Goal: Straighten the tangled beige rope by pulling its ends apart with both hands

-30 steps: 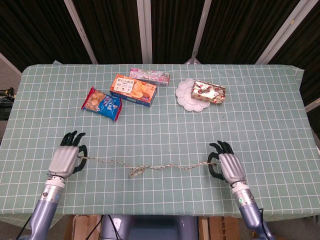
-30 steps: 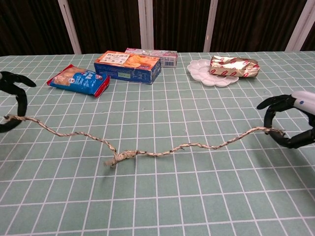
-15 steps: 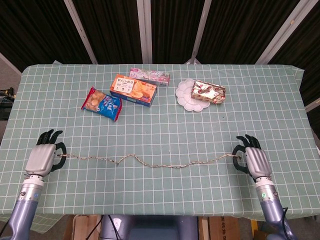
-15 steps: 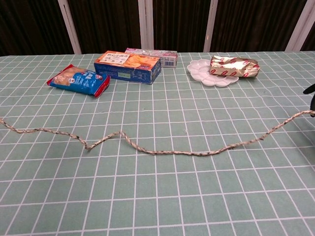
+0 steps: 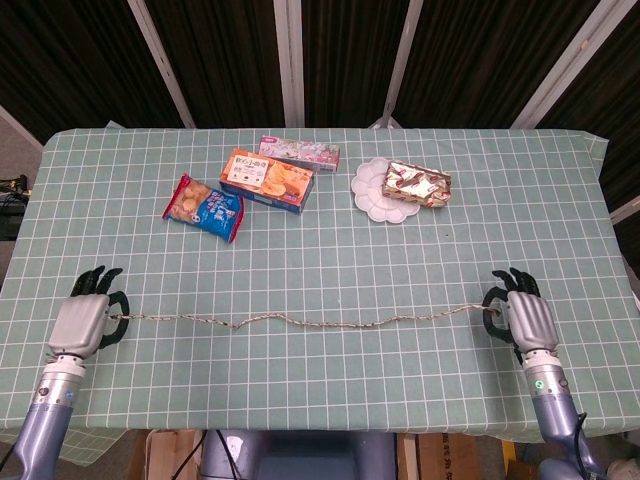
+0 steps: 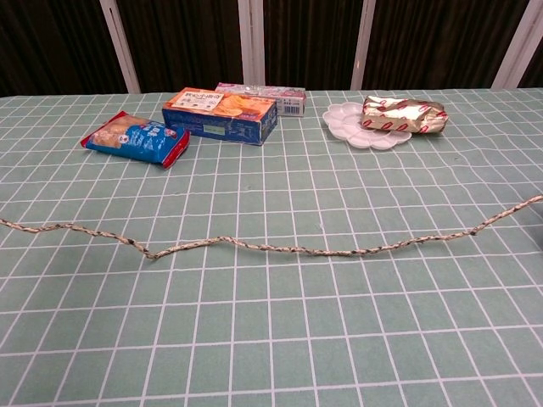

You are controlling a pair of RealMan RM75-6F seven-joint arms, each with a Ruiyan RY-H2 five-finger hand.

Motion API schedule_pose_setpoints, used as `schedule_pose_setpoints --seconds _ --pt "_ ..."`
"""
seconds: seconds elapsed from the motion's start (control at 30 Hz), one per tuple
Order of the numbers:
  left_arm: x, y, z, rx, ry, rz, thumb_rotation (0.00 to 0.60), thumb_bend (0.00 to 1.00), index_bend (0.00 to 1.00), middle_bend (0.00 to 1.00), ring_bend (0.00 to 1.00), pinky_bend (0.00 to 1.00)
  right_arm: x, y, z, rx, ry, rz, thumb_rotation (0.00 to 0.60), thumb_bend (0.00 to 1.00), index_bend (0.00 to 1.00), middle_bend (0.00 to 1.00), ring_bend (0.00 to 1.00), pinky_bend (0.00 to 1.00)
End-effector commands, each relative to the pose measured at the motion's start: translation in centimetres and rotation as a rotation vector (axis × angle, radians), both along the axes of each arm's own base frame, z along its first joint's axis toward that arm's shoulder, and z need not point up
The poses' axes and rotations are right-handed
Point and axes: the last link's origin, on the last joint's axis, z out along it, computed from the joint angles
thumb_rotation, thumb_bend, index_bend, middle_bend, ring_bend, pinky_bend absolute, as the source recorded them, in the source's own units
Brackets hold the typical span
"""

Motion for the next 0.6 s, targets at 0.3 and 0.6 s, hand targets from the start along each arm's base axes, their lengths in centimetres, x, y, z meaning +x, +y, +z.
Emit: schedule_pose_setpoints --seconds 0.3,0.6 --pt "-0.7 -0.1 -0.2 -0.003 0.019 0.014 0.6 0.56 0.6 0.1 0.0 0.0 -1.6 -0.5 0.5 -0.024 0.023 -0.052 0.6 0.52 0.58 0.19 0.0 0.0" --pt "-1.6 -0.4 -0.3 0.002 0.027 0.028 0.6 0.56 0.6 0.1 0.0 0.0 -2.1 -0.4 0.4 -0.017 0.043 -0.076 0.6 0.52 0.58 0.19 0.0 0.0"
